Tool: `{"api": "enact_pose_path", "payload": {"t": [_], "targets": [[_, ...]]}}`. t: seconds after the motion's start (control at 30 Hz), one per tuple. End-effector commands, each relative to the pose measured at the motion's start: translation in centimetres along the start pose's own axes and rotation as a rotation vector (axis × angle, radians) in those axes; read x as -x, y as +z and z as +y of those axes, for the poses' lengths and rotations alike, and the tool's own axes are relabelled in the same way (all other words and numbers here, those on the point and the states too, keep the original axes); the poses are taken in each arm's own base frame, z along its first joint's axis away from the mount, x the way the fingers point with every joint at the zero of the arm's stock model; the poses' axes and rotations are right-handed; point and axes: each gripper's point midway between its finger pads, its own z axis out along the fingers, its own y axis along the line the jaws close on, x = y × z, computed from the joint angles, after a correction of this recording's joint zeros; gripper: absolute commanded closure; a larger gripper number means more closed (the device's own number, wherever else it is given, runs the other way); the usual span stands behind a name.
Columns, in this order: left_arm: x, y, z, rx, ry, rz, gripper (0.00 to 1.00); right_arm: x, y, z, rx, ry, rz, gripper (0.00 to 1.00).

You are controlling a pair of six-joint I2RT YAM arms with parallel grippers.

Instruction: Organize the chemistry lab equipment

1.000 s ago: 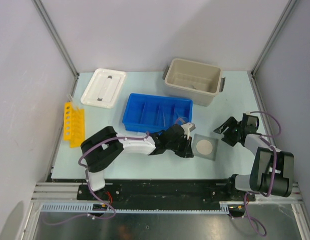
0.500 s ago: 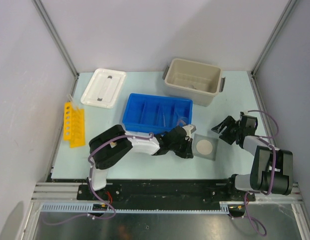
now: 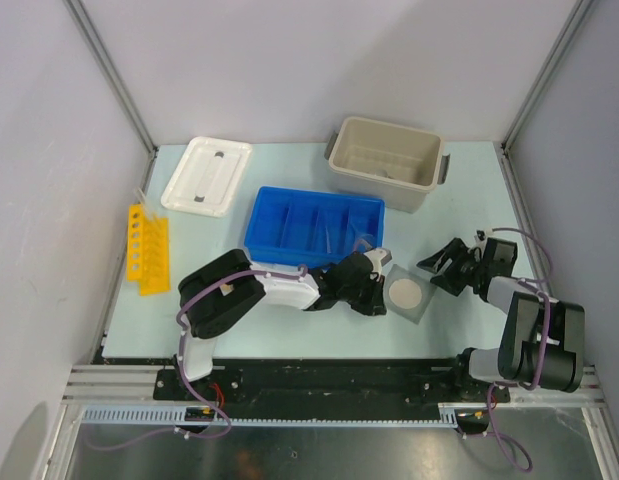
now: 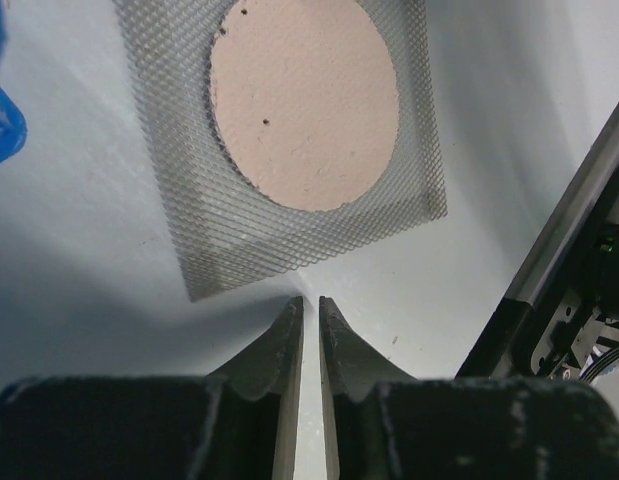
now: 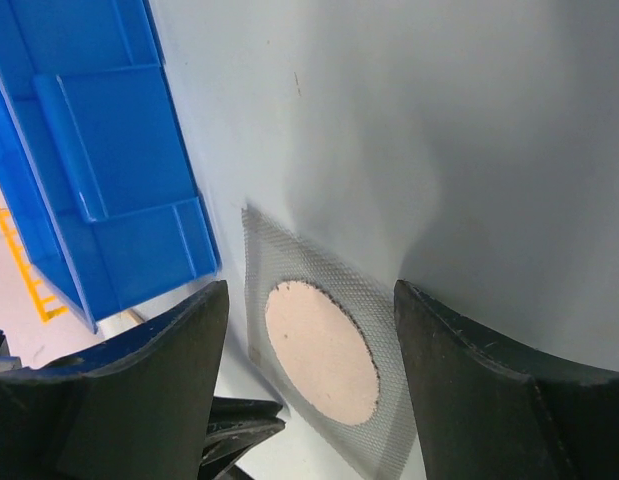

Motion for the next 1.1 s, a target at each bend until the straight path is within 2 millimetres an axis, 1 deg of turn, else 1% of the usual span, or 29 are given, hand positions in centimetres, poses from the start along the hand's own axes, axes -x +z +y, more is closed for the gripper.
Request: {"api": "enact_pose_path", "payload": {"t": [0.0,0.07,0.33,0.4,0.53,0.6,0.67,0.77,0.9,1.0,1.07], "targets": [[0.7,0.3,0.0,0.011,0.028,-0.023,0.84,-0.8,-0.9,0.5,0.047,0.020,0.038,0.28],[0.6,0.3,0.0,0.013,0.028,-0.022,0.84,-0.8,-1.1,0.7,0.061,0.030,0.042,0.28],[0.6,0.3,0.1,0.018,0.030,-0.021,0.83,-2.0,-1.5,0.4,0.047,0.074,0.092,0.29],[0.6,0.4,0.1,0.017,0.029,-0.020,0.83,-1.7,-1.4,0.2,0.033,0.066,0.075,0.29],[0.6,0.4,0.1,0.019,0.026,-0.020,0.83,0.0,-1.2,0.1,0.007,0.027,0.009,0.28],[0.5,0.4,0.2,0.020,0.023,-0.019,0.83,0.6,-0.7,0.1,-0.018,-0.015,-0.004,0.28],[0.5,0.4,0.2,0.021,0.023,-0.018,0.82,0.6,-0.1,-0.5,-0.067,-0.059,0.006,0.28],[0.4,0.4,0.3,0.024,0.022,-0.015,0.82,-0.1,0.7,-1.3,-0.091,-0.077,0.051,0.29],[0.3,0.5,0.4,0.026,0.017,-0.013,0.82,-1.7,1.7,-1.1,-0.080,-0.100,0.128,0.29],[0.2,0.5,0.5,0.030,0.015,-0.013,0.82,-3.1,1.9,-1.0,-0.067,-0.084,0.192,0.29],[0.2,0.5,0.5,0.031,0.015,-0.014,0.82,-3.9,1.8,-0.5,-0.021,-0.058,0.237,0.29]]}}
